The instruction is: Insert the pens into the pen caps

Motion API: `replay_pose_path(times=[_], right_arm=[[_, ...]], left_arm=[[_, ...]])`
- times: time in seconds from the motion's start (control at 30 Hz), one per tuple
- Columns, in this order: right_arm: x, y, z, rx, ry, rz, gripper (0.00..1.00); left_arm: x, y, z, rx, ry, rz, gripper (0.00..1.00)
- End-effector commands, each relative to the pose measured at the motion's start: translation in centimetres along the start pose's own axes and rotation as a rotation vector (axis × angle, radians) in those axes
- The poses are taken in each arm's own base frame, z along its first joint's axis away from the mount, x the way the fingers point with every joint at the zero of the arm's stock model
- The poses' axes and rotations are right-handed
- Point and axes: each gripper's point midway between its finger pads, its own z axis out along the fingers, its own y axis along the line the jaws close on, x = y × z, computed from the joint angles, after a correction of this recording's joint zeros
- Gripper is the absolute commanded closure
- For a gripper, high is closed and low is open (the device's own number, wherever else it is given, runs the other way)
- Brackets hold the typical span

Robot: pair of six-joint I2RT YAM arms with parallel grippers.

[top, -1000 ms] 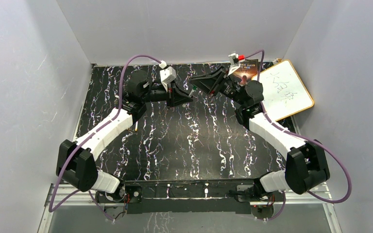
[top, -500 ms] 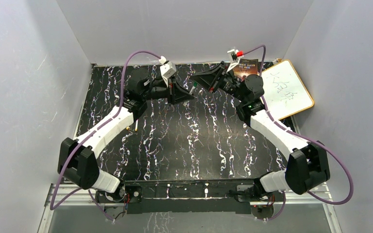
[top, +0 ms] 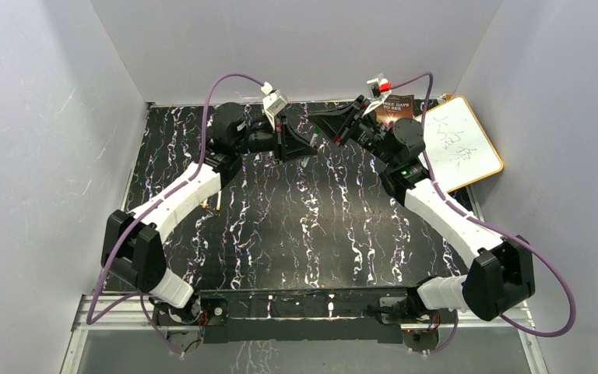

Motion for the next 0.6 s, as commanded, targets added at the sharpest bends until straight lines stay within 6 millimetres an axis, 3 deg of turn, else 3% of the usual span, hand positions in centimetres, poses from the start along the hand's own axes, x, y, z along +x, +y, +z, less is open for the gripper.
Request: replay_pose_path(times=[0.0, 0.57], right_arm=[[9.1, 0.9, -1.6, -0.033, 0.280, 0.074, 1.00], [16.1, -0.6, -5.1, 0.049, 0.414, 0.121, 1.00]], left_arm=[[-9.6, -3.1, -0.2, 0.031, -0.213, 0.216, 1.00], [-13.4, -0.6, -0.4, 0.005, -0.262, 0.292, 1.00]])
